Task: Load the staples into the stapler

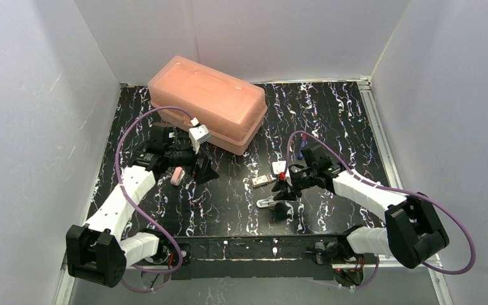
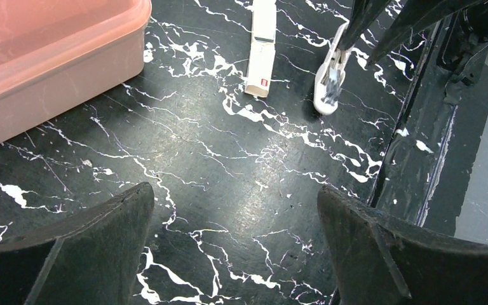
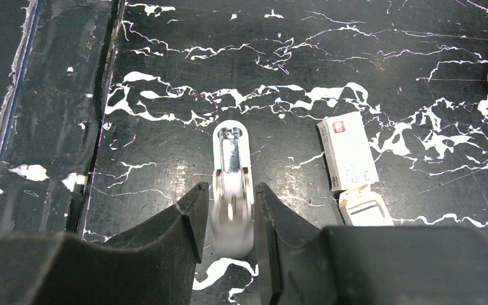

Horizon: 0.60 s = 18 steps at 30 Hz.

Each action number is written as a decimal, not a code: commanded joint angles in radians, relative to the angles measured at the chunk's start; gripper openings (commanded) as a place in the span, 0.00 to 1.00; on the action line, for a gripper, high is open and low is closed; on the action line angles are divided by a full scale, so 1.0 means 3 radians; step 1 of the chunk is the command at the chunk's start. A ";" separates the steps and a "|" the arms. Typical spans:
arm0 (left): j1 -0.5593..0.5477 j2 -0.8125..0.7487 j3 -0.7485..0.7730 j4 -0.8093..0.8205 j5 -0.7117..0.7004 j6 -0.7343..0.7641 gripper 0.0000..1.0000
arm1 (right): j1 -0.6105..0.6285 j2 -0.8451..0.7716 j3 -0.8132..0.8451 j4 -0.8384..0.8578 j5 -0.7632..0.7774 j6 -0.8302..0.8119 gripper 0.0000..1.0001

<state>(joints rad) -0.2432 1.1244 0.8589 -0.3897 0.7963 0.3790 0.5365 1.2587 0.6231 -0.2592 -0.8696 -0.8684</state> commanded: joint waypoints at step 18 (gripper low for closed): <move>0.0029 -0.0107 -0.0007 -0.0142 -0.0326 0.0224 0.98 | -0.0039 0.0052 0.0036 0.0056 0.0185 0.0076 0.42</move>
<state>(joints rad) -0.2409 1.1210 0.8589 -0.4088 0.7185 0.4271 0.5209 1.2587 0.6231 -0.2623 -0.8276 -0.8646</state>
